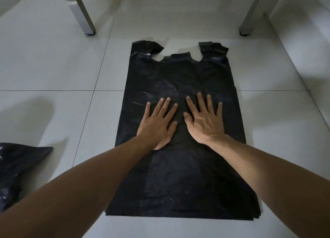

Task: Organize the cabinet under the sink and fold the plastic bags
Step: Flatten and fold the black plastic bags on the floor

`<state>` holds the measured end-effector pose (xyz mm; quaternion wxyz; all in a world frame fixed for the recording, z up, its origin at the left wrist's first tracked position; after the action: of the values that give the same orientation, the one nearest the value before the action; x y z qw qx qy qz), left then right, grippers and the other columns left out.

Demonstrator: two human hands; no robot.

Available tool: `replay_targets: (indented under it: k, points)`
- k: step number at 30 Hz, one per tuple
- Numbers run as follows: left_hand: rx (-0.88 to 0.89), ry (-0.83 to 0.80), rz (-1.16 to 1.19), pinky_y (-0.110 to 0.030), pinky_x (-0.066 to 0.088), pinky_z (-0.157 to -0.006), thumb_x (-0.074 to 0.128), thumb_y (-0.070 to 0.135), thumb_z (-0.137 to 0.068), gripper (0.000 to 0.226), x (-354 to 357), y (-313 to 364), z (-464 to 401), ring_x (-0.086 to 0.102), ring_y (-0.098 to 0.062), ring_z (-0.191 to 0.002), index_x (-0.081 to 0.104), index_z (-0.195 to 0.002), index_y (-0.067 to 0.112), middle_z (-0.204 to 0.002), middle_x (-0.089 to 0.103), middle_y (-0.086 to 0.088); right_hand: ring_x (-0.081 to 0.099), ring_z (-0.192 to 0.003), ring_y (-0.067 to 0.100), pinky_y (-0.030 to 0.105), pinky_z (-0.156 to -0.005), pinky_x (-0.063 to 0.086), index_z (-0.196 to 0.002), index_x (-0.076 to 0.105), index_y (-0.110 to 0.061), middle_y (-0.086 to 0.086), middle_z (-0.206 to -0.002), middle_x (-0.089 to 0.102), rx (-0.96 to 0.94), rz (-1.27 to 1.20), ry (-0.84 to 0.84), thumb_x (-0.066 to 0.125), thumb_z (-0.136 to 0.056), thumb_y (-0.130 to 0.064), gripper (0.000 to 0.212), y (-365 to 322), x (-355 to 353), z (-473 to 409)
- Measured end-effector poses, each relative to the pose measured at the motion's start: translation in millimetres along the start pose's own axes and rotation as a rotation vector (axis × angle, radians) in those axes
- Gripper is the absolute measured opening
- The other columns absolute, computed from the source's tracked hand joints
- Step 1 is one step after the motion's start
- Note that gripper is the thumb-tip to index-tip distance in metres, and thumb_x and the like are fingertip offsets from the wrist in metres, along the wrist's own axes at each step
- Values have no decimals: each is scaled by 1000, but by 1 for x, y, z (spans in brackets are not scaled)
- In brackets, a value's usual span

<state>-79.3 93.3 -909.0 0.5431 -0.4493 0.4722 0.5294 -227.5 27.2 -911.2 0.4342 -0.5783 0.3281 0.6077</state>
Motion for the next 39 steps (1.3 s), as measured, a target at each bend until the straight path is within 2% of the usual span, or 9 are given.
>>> replay_targets:
  k: [10,17,19,21,25,28,33,36,39]
  points:
    - [-226,27,58,-51,-6,-119,-1,74,-85,77,9,-62,23,-18,-15,-148,-12,-152,38,-161,-17,5,-10,-151,29,61,-118,-2,-154,-9,-42,1,-165,-11,164,31,-13,-1,-88,-77,74,44,3,6]
    - [-476,36,154,-57,-5,-118,5,66,-87,81,2,-80,29,-13,-22,-149,-2,-155,22,-163,-11,-2,-4,-152,31,62,-118,3,-155,-5,-39,4,-165,-4,224,21,21,-4,-85,-78,80,55,0,12]
    - [-374,119,105,-57,-8,-117,10,58,-91,77,-16,-57,10,-16,-24,-148,-2,-155,18,-162,-13,-6,-3,-151,32,62,-118,4,-155,-5,-39,4,-165,-3,221,31,24,-5,-85,-78,80,55,0,12]
    - [-97,164,65,-55,-8,-118,11,55,-93,73,-29,-22,-21,-18,-23,-148,-5,-154,19,-162,-14,-6,-3,-151,32,62,-118,4,-155,-5,-39,4,-165,-3,219,34,19,-6,-85,-79,81,55,0,12]
    - [134,-17,16,-53,-7,-118,12,59,-97,68,-21,-11,-69,-18,-17,-148,-7,-154,27,-162,-14,0,-4,-151,31,62,-118,4,-154,-8,-39,4,-165,-5,227,37,5,-7,-83,-78,81,55,-2,12]
    - [-22,-16,30,-54,-5,-119,9,67,-93,72,-12,-71,-78,-15,-17,-148,-7,-154,33,-162,-13,2,-3,-151,31,62,-118,5,-155,-8,-39,4,-165,-4,228,36,4,-8,-83,-78,81,53,-3,13]
    - [-570,16,148,-60,-6,-116,15,66,-95,76,-23,-140,-77,-12,-30,-148,-1,-155,22,-162,-10,-10,0,-151,32,63,-117,7,-155,-4,-38,5,-165,-1,227,34,-7,-7,-85,-78,81,52,-5,13]
    - [-204,174,106,-53,-8,-118,19,61,-97,72,-35,-89,-86,-13,-24,-149,0,-155,23,-162,-11,-6,-1,-151,32,62,-118,6,-155,-5,-38,5,-165,-2,228,38,-8,-8,-85,-77,81,52,-5,12]
    - [54,26,28,-52,-6,-119,13,66,-94,71,-20,-65,-96,-14,-17,-148,-3,-154,32,-163,-12,-1,-5,-151,31,62,-118,6,-155,-10,-38,4,-165,-6,231,42,-14,-11,-83,-77,82,53,-3,12]
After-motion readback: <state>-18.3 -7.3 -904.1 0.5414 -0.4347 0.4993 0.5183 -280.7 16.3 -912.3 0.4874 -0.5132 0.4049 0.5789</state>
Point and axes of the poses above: each hand's wrist, its own z-axis away from the middle knuckle, its own x-axis out of the palm, y = z × x, the point moved 4 cm from there along -z, towards the middle knuckle
